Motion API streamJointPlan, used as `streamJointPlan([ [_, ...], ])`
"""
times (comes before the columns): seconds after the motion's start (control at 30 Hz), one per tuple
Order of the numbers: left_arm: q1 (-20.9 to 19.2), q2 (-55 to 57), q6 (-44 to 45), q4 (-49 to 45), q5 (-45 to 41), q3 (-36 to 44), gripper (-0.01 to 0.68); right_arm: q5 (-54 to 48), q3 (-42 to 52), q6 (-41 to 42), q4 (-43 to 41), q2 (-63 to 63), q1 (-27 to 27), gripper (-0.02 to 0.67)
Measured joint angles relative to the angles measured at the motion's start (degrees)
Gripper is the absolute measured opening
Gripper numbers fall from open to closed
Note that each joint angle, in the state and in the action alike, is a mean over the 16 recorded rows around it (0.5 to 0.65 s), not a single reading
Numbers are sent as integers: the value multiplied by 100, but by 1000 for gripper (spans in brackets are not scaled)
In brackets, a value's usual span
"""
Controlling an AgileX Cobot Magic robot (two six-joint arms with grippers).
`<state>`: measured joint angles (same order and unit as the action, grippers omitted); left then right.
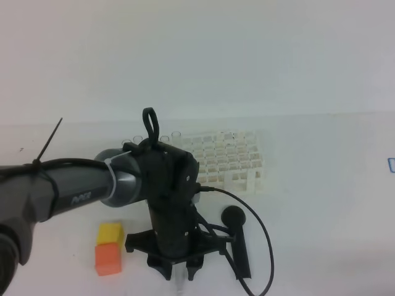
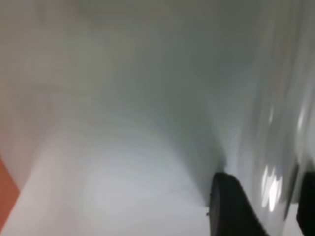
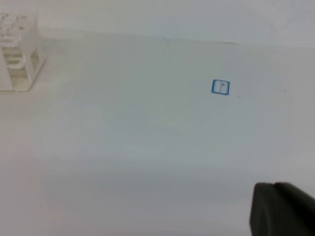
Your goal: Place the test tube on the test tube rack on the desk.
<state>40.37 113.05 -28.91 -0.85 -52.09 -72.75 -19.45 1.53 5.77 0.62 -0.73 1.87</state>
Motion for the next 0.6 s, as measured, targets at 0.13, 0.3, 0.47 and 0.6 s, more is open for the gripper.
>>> streamJointPlan([
  [0.13,0,66,-17,-16,29,-7,235,0,0,0,0,0,0,-1],
  [0.3,0,88,39,-43,51,-17,178,0,0,0,0,0,0,-1],
  [0.47,0,13,160,-98,55,-9,126,0,0,0,0,0,0,-1],
  [0.6,0,-260,331,-163,173,2,114,0,0,0,0,0,0,-1],
])
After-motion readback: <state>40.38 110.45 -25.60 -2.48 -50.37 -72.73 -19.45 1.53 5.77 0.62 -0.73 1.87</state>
